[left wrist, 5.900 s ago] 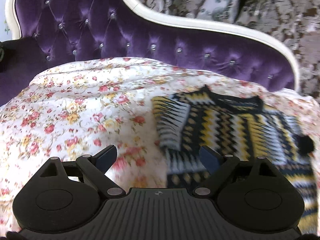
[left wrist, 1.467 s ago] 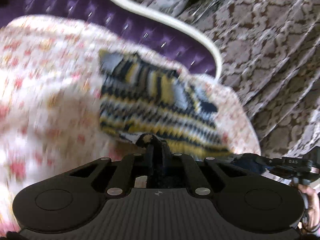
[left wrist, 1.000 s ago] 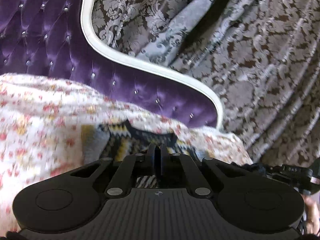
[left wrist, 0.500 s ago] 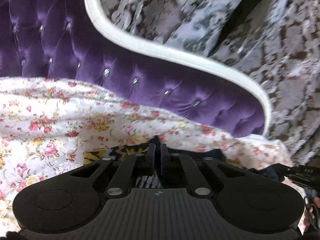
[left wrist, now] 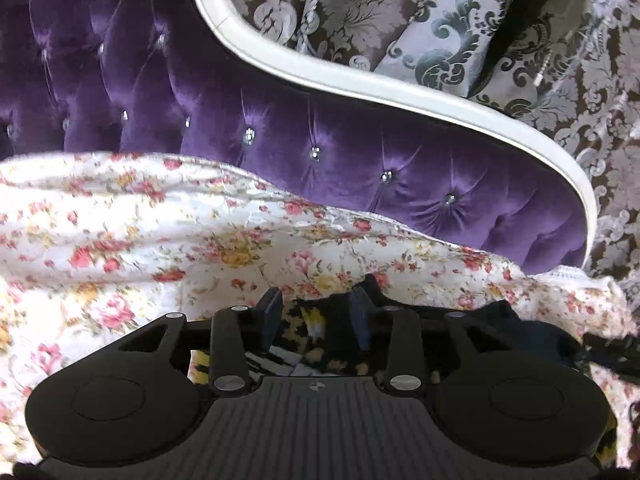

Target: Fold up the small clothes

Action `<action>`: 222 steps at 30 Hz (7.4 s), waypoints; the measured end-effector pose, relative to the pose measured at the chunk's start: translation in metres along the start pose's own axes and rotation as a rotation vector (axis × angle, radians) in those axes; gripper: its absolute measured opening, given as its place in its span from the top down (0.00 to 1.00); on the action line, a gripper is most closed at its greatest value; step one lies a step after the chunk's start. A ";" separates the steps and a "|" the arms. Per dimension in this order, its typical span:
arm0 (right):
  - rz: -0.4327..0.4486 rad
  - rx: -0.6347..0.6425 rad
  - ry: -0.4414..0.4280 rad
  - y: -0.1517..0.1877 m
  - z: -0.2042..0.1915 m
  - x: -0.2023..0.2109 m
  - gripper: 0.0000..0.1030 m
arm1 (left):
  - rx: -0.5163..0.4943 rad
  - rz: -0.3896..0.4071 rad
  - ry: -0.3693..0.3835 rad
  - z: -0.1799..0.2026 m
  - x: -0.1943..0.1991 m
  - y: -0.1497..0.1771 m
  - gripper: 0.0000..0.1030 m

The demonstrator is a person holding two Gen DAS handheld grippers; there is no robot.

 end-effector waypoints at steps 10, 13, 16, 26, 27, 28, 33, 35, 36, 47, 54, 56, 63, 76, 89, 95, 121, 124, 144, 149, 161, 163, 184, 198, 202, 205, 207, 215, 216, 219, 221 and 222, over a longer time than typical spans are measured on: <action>0.038 0.152 0.013 -0.001 -0.016 0.032 0.37 | -0.192 -0.028 -0.003 0.040 0.033 0.008 0.45; 0.007 0.205 0.020 0.010 -0.021 0.030 0.37 | -0.251 -0.058 0.009 0.052 0.031 0.021 0.39; -0.028 0.235 0.029 0.024 -0.022 0.025 0.37 | -0.292 -0.104 -0.011 0.057 0.017 0.038 0.39; -0.063 0.266 0.045 0.036 -0.017 0.012 0.35 | -0.395 -0.148 -0.059 0.060 -0.017 0.069 0.38; -0.061 0.266 0.047 0.035 -0.017 0.010 0.35 | -0.397 -0.150 -0.063 0.060 -0.017 0.069 0.38; -0.060 0.264 0.050 0.033 -0.016 0.009 0.33 | -0.395 -0.154 -0.063 0.060 -0.017 0.070 0.38; -0.069 0.254 0.062 0.026 -0.013 -0.003 0.30 | -0.368 -0.156 -0.045 0.056 -0.019 0.071 0.37; -0.080 0.252 0.067 0.025 -0.012 -0.008 0.30 | -0.370 -0.155 -0.048 0.056 -0.019 0.071 0.37; -0.085 0.255 0.072 0.025 -0.011 -0.011 0.30 | -0.371 -0.154 -0.052 0.057 -0.019 0.071 0.37; -0.115 0.369 0.103 0.030 -0.022 -0.023 0.76 | -0.375 -0.151 -0.059 0.058 -0.019 0.072 0.37; -0.089 0.498 0.194 0.025 -0.034 -0.022 0.90 | -0.372 -0.152 -0.054 0.057 -0.020 0.072 0.37; -0.117 0.438 0.223 0.023 -0.021 -0.031 0.91 | -0.369 -0.154 -0.055 0.057 -0.020 0.072 0.37; -0.089 0.380 0.178 0.019 -0.014 -0.020 0.53 | -0.360 -0.161 -0.054 0.057 -0.020 0.073 0.37; -0.149 0.169 0.173 0.071 0.040 0.056 0.22 | -0.355 -0.177 -0.065 0.058 -0.023 0.072 0.37; -0.170 -0.153 -0.154 0.063 0.051 0.048 0.18 | -0.358 -0.193 -0.068 0.057 -0.025 0.071 0.37; -0.132 -0.279 -0.276 0.062 0.051 0.036 0.00 | -0.360 -0.200 -0.073 0.057 -0.025 0.071 0.37; -0.171 -0.266 -0.267 0.065 0.048 0.039 0.00 | -0.214 -0.323 0.137 0.099 0.083 0.120 0.39; -0.173 -0.267 -0.266 0.065 0.048 0.039 0.00 | -0.266 -0.265 0.094 0.110 0.077 0.129 0.39; -0.145 -0.219 -0.289 0.068 0.048 0.042 0.00 | -0.251 -0.232 0.028 0.116 0.046 0.103 0.40; -0.139 -0.212 -0.278 0.068 0.046 0.042 0.00 | -0.205 -0.228 -0.001 0.119 0.022 0.076 0.40; -0.191 -0.207 -0.250 0.068 0.052 0.038 0.46 | -0.259 -0.261 -0.062 0.118 -0.015 0.090 0.38; -0.212 -0.228 -0.246 0.074 0.056 0.033 0.64 | -0.246 -0.261 -0.051 0.117 -0.015 0.089 0.39; -0.164 0.038 -0.038 0.046 -0.020 0.060 0.70 | -0.123 -0.227 -0.048 -0.010 0.066 0.048 0.38; -0.217 0.342 -0.120 0.067 -0.205 0.037 0.71 | -0.038 -0.198 -0.033 -0.086 0.105 0.054 0.38; -0.277 0.415 -0.137 0.101 -0.247 0.012 0.71 | -0.002 -0.212 -0.024 -0.101 0.107 0.058 0.38; -0.320 0.470 -0.132 0.127 -0.269 -0.005 0.71 | 0.016 -0.219 -0.019 -0.109 0.108 0.061 0.38; -0.330 0.514 -0.121 0.140 -0.280 -0.007 0.67 | 0.021 -0.222 -0.019 -0.113 0.108 0.061 0.38; -0.297 0.455 -0.307 0.134 -0.288 0.016 0.50 | 0.036 -0.215 -0.006 -0.119 0.107 0.055 0.38; -0.276 0.459 -0.314 0.130 -0.288 0.022 0.50 | 0.033 -0.212 -0.003 -0.117 0.106 0.052 0.38; -0.218 0.485 -0.310 0.121 -0.281 0.041 0.50 | 0.032 -0.204 0.014 -0.110 0.104 0.044 0.38; -0.199 0.505 -0.302 0.120 -0.274 0.051 0.50 | 0.039 -0.209 0.036 -0.104 0.099 0.039 0.38; -0.194 0.519 -0.301 0.123 -0.269 0.056 0.50 | 0.044 -0.213 0.047 -0.099 0.097 0.036 0.38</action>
Point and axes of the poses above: each gripper's, at about its wrist camera, not at the fingertips, and x roughly against the way its jaws point, z to its right, y to its underside, the point moved 6 cm from there along -x, roughly the way its jaws point, and after that the axes turned 1 degree about z, right-handed, at the moved point
